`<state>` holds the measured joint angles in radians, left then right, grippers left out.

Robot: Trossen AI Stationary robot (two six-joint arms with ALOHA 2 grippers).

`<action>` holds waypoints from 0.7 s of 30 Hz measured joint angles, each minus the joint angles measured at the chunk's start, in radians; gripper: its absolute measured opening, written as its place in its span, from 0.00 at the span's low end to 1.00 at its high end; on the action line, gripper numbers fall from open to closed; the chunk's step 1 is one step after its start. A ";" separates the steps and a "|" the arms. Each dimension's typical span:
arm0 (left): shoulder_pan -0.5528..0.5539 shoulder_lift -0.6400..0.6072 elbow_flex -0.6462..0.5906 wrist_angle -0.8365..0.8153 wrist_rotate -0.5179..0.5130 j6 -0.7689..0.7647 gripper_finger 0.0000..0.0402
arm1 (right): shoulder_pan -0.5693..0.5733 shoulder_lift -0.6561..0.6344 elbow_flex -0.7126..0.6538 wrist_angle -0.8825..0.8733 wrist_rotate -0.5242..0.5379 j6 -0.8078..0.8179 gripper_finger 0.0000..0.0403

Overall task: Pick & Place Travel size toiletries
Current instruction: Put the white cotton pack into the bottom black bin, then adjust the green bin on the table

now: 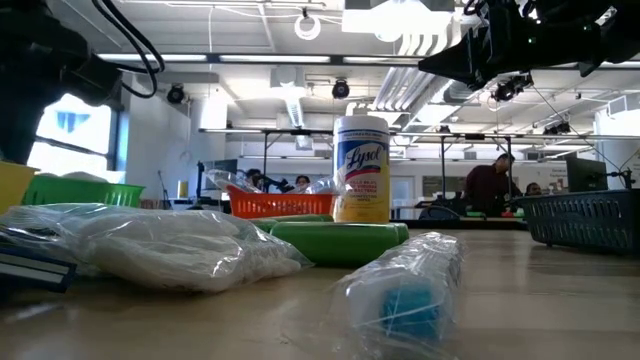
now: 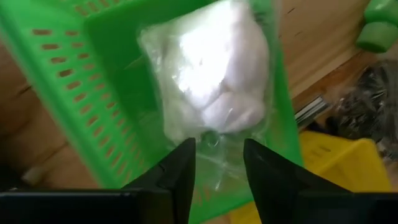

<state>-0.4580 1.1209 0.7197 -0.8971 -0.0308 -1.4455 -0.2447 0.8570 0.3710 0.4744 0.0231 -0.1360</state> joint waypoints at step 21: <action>0.000 -0.132 0.000 -0.235 -0.133 -0.116 0.26 | 0.000 0.000 0.000 -0.001 0.000 0.000 0.01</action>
<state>-0.4583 0.9888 0.7200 -1.1326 -0.1636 -1.5615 -0.2443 0.8570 0.3710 0.4736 0.0231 -0.1364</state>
